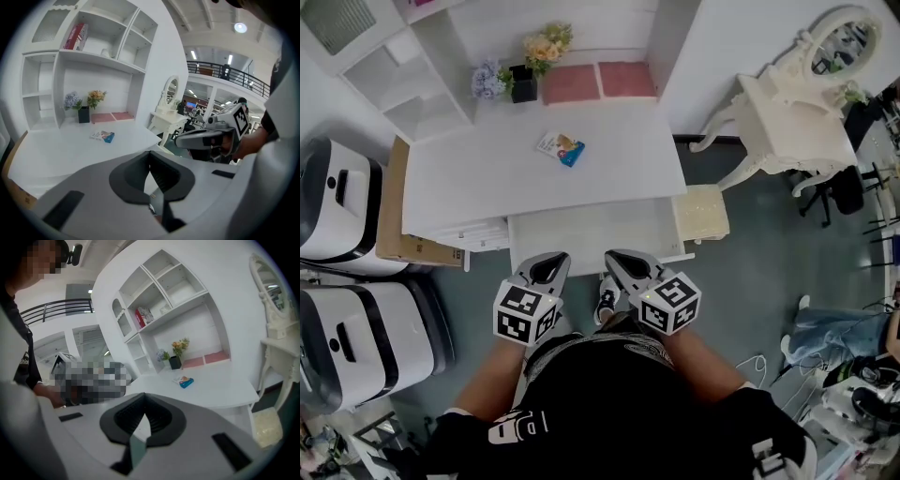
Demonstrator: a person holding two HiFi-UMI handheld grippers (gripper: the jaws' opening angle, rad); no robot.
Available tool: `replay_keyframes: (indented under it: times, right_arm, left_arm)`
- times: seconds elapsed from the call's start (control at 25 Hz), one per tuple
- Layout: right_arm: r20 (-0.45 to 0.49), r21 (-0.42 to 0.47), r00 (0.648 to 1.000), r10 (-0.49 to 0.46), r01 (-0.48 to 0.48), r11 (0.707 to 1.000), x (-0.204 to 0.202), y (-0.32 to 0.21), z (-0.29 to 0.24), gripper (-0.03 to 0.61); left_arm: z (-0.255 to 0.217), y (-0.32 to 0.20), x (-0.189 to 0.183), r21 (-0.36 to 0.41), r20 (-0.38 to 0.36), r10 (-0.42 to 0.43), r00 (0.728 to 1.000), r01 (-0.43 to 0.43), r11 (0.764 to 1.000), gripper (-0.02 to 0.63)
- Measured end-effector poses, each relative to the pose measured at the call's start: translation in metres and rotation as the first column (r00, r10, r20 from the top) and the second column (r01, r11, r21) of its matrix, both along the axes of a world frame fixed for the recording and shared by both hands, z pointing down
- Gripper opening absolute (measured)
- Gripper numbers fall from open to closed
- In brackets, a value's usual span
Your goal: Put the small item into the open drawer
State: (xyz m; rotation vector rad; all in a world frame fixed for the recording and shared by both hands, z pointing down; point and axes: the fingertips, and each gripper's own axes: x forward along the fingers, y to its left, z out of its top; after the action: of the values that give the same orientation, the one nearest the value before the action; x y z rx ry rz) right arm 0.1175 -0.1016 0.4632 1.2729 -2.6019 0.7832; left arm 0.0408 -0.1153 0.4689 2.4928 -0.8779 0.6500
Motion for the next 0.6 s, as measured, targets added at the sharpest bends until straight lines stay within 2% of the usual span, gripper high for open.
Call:
replay_keyframes:
  times: [0.32, 0.6]
  right_arm:
    - [-0.044, 0.021, 0.996, -0.079, 0.08, 0.997, 0.02, -0.055, 0.005, 0.008]
    - [-0.065, 0.041, 0.986, -0.153, 0.156, 0.987, 0.02, -0.095, 0.01, 0.008]
  left_arm:
    - [-0.004, -0.043, 0.018, 0.014, 0.037, -0.07, 0.997, 0.07, 0.997, 0.014]
    - [0.0, -0.079, 0.003, 0.034, 0.057, -0.193, 0.98, 0.191, 0.981, 0.014]
